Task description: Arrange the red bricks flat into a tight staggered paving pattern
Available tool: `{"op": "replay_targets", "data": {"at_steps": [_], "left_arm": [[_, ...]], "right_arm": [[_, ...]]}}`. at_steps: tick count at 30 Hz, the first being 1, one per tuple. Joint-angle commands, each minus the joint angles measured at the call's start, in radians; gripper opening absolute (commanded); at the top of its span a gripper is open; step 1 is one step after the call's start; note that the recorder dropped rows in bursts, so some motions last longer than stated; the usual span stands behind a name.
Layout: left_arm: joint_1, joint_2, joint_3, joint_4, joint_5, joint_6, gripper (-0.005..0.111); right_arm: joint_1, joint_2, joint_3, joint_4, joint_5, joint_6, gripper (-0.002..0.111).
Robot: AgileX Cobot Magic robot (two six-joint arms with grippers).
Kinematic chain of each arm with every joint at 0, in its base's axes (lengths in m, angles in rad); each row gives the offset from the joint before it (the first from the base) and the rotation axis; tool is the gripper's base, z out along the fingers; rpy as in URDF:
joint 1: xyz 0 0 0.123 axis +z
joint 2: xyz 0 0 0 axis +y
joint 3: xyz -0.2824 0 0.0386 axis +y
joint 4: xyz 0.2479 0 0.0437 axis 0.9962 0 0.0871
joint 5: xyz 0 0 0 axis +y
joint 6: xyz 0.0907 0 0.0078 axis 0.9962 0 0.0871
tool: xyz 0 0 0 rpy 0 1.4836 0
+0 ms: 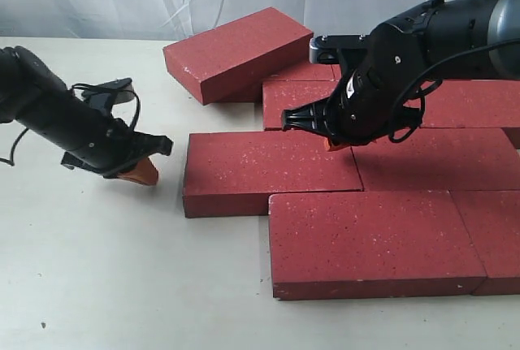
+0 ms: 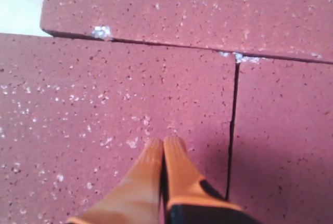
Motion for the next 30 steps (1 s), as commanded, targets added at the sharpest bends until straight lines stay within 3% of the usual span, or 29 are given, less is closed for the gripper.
{"op": "replay_targets", "data": {"at_steps": [1, 10, 20, 30], "left_arm": [[0.054, -0.008, -0.001, -0.056, 0.019, -0.011, 0.000], [0.063, -0.071, -0.013, -0.051, -0.020, -0.007, 0.000], [0.070, -0.231, -0.024, 0.012, -0.070, -0.007, 0.000], [0.070, -0.278, -0.024, 0.048, -0.177, -0.030, 0.000]], "right_arm": [[-0.008, -0.006, -0.003, -0.002, -0.055, -0.002, -0.001], [-0.098, -0.006, -0.079, 0.066, -0.054, -0.018, -0.001], [-0.182, 0.016, -0.216, 0.094, 0.029, -0.141, -0.001], [-0.253, 0.134, -0.415, 0.212, 0.097, -0.302, -0.001]]}}
